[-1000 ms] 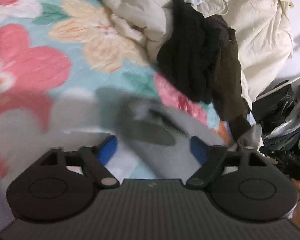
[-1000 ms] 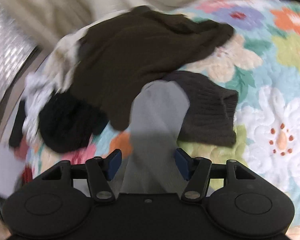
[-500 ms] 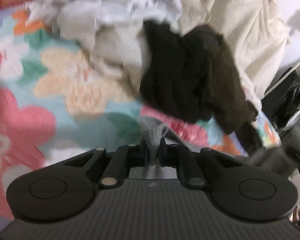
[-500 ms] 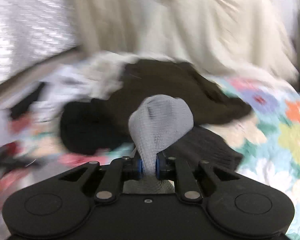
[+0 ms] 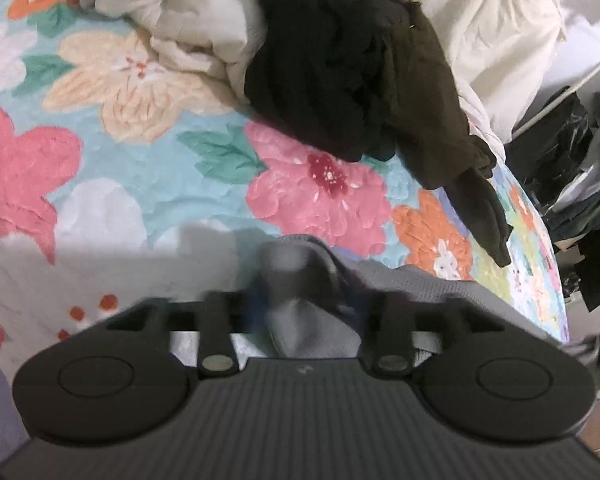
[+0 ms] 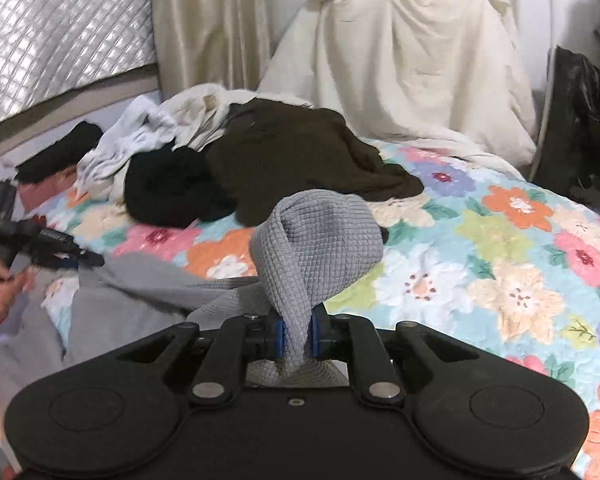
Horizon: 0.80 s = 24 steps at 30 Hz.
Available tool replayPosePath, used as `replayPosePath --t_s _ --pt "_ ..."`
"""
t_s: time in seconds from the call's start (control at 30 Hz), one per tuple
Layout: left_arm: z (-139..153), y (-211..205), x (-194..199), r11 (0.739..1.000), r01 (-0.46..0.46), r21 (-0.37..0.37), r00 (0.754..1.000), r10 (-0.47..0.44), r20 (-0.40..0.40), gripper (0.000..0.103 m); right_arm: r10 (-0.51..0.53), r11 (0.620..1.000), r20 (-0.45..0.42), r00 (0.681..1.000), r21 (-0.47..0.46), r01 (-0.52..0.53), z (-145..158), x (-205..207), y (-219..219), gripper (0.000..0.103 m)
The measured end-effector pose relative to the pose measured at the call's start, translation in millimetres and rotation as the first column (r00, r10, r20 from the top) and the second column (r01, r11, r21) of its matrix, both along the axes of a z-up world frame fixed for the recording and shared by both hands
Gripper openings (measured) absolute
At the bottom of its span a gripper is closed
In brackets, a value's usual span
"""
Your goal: Fold clothes
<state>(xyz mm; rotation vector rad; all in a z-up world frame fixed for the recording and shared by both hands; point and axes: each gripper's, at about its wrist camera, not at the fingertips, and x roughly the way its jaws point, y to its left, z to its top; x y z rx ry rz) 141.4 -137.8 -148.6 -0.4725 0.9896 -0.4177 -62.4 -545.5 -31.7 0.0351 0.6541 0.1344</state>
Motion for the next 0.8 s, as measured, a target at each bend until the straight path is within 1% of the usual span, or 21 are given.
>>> replayPosePath --t_s 0.03,0.1,0.13,0.17,0.2,0.23,0.27,0.33,0.37,0.43,0.5,0.53,0.57,0.6,0.67,0.73,0.77,0.8 --pt "-3.3 -0.5 0.1 1.000 0.008 -0.030 1.000 -0.008 -0.008 0.087 -0.012 1.000 0.006 1.000 0.003 0.012 0.4 0.7 -3.1 0.015" --pt "-17.4 -2.7 1.2 0.992 0.012 -0.129 0.997 -0.021 -0.071 0.086 -0.002 1.000 -0.002 1.000 0.022 0.002 -11.3 9.6 -4.1 0.015" --pt "-21.8 -5.1 0.6 0.988 0.021 -0.153 0.996 -0.034 -0.082 0.084 0.000 0.999 -0.013 1.000 0.038 0.000 -18.0 15.1 -4.5 0.015" --pt "-24.1 -9.1 -1.4 0.986 0.038 -0.165 0.996 -0.051 -0.077 0.068 -0.003 0.998 -0.015 1.000 0.062 0.004 -23.0 15.5 -4.6 0.015" --pt "-24.3 -14.2 -3.9 0.986 0.063 -0.153 0.995 -0.073 -0.061 0.054 -0.006 0.996 -0.017 1.000 0.087 0.007 -27.9 15.9 -4.6 0.015" --pt "-22.1 -20.5 -6.8 0.989 0.097 -0.113 0.994 -0.102 -0.036 0.032 -0.001 0.994 -0.014 1.000 0.109 0.002 -30.8 12.7 -1.8 0.015" --pt "-18.0 -27.7 -11.6 0.990 0.133 -0.055 0.991 -0.133 0.005 0.019 0.009 0.991 -0.010 1.000 0.132 -0.008 -33.9 9.9 0.0 0.015" --pt "-4.6 -39.9 -26.1 0.980 0.180 0.086 0.976 -0.188 0.106 0.010 0.106 0.978 -0.016 0.994 0.182 -0.101 -36.8 1.6 3.5 0.015" --pt "2.6 -43.9 -34.2 0.972 0.191 0.139 0.967 -0.211 0.146 0.007 0.144 0.976 -0.027 0.989 0.166 -0.138 -34.7 -5.9 6.5 0.015" --pt "20.9 -44.6 -51.9 0.961 0.189 0.202 0.952 -0.230 0.203 0.007 0.220 0.968 -0.051 0.974 0.134 -0.212 -30.4 -21.0 12.4 0.015" --pt "41.7 -39.8 -70.6 0.951 0.184 0.247 0.934 -0.248 0.258 0.007 0.265 0.957 -0.053 0.963 0.138 -0.256 -21.8 -37.9 12.6 0.015" --pt "53.2 -34.2 -83.6 0.952 0.186 0.243 0.921 -0.255 0.294 0.006 0.284 0.950 -0.052 0.957 0.151 -0.274 -16.4 -46.9 11.8 0.015" --pt "64.4 -26.4 -98.1 0.957 0.193 0.217 0.906 -0.258 0.335 0.006 0.303 0.943 -0.052 0.952 0.164 -0.291 -10.9 -55.9 11.1 0.015" --pt "71.6 -20.0 -111.1 0.959 0.203 0.200 0.898 -0.264 0.353 0.006 0.327 0.933 -0.060 0.943 0.180 -0.312 -5.4 -64.8 9.7 0.015" --pt "74.8 -11.8 -131.4 0.953 0.229 0.197 0.900 -0.285 0.331 0.006 0.385 0.908 -0.087 0.919 0.216 -0.360 1.9 -75.0 6.6 0.015" --pt "71.6 -8.0 -143.1 0.942 0.248 0.226 0.907 -0.307 0.288 0.006 0.439 0.885 -0.119 0.890 0.229 -0.406 3.8 -79.7 3.3 0.015" --pt "71.8 -7.7 -142.0 0.936 0.259 0.239 0.907 -0.320 0.272 0.006 0.460 0.877 -0.145 0.876 0.227 -0.423 2.0 -74.5 1.7 0.015" --pt "74.1 -9.2 -132.7 0.929 0.271 0.252 0.904 -0.335 0.264 0.006 0.480 0.869 -0.172 0.860 0.226 -0.440 0.1 -69.1 0.1 0.014"
